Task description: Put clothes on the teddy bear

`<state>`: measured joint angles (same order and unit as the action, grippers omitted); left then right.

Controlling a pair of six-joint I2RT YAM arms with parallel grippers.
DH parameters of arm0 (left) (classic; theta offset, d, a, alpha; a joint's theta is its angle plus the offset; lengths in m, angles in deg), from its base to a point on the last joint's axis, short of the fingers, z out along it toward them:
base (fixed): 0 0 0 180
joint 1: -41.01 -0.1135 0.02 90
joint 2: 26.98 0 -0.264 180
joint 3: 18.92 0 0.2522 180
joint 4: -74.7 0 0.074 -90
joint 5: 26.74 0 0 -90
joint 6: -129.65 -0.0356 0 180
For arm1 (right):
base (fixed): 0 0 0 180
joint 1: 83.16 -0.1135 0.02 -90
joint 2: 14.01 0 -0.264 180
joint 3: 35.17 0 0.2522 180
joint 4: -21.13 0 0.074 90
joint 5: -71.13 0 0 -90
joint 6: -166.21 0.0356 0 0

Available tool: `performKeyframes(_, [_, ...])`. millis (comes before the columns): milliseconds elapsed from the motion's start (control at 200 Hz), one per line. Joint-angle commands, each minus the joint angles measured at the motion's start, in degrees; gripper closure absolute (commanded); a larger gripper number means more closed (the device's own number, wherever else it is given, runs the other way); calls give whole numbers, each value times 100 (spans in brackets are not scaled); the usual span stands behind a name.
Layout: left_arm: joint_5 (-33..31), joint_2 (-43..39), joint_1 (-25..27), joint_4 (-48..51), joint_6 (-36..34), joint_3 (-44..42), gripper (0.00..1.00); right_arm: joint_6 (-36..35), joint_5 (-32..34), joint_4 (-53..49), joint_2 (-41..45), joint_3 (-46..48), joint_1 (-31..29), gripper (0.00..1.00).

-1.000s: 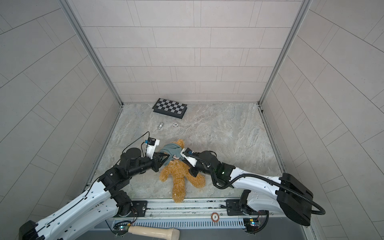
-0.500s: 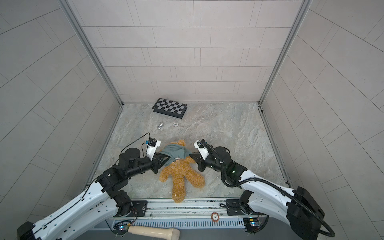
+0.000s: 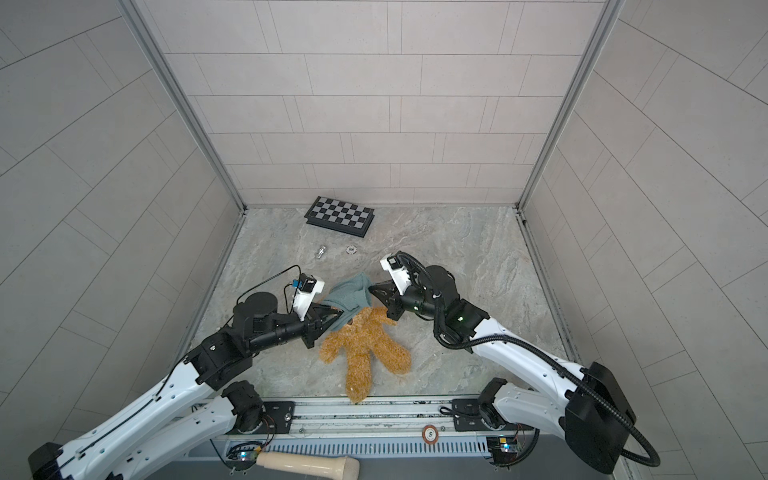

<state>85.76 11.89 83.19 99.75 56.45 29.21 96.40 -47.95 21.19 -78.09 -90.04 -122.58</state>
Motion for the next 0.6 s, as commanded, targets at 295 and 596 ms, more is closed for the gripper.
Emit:
performKeyframes(295, [570,-306,107,195,-319,328,100,422,879,-1082,-1082,-652,360,100])
performKeyframes(596, [214,-359,107,244,-439,372,100,118,468,-1653,-639,-422,83,100])
